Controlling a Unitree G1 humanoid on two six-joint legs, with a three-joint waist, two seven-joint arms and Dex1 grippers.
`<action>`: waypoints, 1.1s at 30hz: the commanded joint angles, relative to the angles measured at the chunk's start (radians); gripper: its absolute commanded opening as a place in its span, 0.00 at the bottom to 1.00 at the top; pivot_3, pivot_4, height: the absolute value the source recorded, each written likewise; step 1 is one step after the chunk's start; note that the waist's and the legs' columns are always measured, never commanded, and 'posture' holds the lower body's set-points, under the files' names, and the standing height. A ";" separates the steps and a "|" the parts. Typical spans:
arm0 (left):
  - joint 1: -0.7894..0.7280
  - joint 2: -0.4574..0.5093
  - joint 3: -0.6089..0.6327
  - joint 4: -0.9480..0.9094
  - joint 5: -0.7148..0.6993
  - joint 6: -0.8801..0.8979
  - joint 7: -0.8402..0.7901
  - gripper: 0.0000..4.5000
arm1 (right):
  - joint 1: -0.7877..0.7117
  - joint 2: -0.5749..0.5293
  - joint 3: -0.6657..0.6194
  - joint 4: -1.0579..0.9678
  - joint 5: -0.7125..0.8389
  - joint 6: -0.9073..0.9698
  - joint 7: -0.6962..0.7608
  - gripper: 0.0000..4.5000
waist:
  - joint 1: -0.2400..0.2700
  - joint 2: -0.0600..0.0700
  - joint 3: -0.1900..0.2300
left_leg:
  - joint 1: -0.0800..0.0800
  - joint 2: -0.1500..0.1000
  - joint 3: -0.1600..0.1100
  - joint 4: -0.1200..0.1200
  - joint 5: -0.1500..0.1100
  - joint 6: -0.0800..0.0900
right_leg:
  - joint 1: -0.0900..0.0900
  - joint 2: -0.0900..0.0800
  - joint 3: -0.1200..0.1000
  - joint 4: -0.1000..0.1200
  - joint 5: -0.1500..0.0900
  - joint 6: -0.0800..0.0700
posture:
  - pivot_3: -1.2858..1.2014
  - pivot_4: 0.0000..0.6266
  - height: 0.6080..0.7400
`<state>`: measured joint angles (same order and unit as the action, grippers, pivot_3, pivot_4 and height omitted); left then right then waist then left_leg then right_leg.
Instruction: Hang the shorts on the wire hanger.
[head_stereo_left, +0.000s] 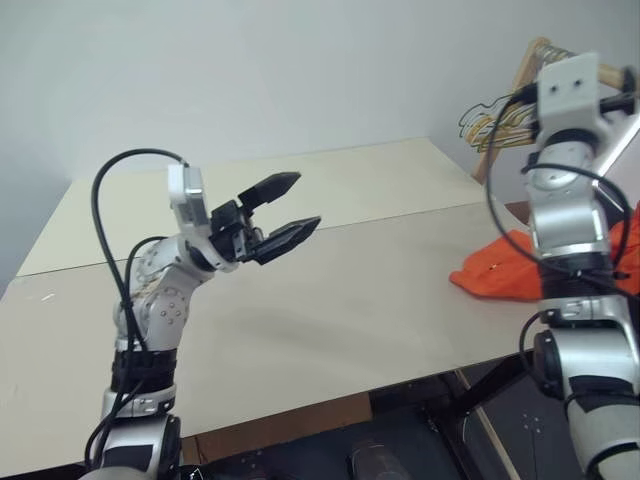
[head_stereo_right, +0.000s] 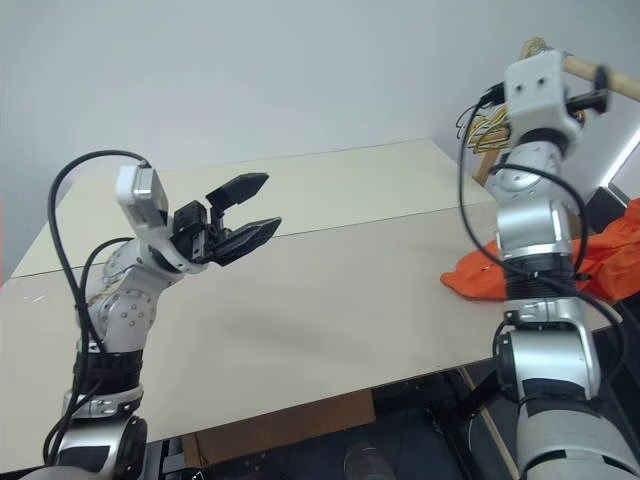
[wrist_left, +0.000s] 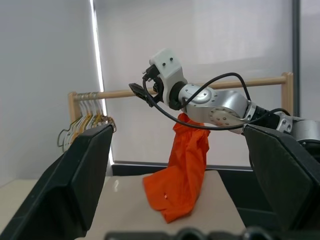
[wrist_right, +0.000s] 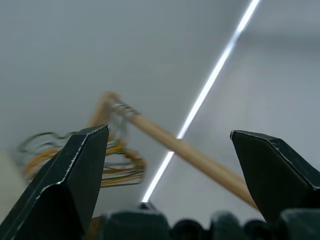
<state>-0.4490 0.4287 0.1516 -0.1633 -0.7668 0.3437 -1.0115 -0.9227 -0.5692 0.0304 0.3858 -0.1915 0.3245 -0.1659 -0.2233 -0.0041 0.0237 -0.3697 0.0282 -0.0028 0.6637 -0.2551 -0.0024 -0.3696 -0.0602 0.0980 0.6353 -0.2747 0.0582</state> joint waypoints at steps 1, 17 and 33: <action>0.044 0.058 0.036 -0.075 0.021 0.009 0.033 1.00 | 0.014 0.019 0.035 -0.072 0.002 -0.065 0.110 0.99 | 0.013 0.000 0.000 | 0.000 0.000 0.000 0.000 0.000 0.000 | 0.000 0.000 0.000 0.001 0.000 0.000 | 0.50 0.00 1.00; 0.344 0.178 0.074 -0.185 0.176 -0.073 0.115 1.00 | 0.340 -0.135 0.209 -0.309 0.077 -0.293 0.865 0.99 | 0.192 -0.007 0.004 | 0.002 0.000 0.008 0.001 0.001 -0.001 | -0.003 0.001 -0.003 0.007 0.000 -0.002 | 0.56 0.00 1.00; 0.335 0.180 0.057 -0.162 0.214 -0.053 0.136 1.00 | 0.404 -0.126 0.197 -0.343 0.030 -0.307 0.931 0.99 | 0.235 -0.012 0.006 | 0.001 0.001 0.008 0.001 0.001 -0.001 | -0.003 0.003 -0.003 0.006 0.001 -0.004 | 0.56 0.00 1.00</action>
